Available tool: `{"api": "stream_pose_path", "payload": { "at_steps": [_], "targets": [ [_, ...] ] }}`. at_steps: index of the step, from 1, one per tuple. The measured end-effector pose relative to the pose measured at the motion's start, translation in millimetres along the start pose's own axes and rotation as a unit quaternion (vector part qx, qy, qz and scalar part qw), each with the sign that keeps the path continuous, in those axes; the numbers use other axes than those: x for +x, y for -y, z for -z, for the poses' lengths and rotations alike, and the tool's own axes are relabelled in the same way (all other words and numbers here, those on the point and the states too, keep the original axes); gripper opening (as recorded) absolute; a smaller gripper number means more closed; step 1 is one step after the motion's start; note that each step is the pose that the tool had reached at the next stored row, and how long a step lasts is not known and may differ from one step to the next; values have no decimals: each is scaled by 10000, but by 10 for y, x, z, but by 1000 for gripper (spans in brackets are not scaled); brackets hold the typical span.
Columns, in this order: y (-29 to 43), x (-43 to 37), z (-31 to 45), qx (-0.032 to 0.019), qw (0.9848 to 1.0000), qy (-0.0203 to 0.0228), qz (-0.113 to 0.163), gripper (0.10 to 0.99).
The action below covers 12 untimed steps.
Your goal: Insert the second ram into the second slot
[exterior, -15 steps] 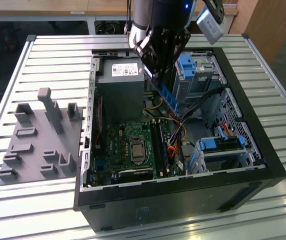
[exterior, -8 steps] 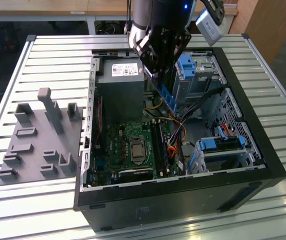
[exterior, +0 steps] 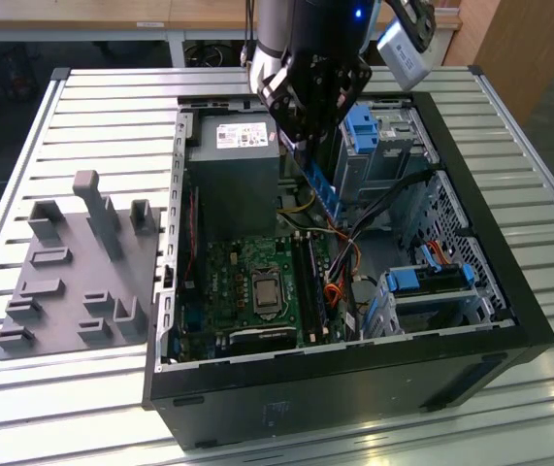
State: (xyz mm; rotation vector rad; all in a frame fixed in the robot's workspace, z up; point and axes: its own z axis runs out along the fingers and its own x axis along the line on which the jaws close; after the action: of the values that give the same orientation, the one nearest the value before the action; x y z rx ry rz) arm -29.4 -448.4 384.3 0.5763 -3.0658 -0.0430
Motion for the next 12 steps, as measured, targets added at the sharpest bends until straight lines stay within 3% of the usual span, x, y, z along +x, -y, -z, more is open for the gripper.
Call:
{"api": "stream_pose_path", "payload": {
  "at_steps": [12],
  "targets": [
    [0, 0, -1, -3, 9991, 12, -416, 137]
  ]
}}
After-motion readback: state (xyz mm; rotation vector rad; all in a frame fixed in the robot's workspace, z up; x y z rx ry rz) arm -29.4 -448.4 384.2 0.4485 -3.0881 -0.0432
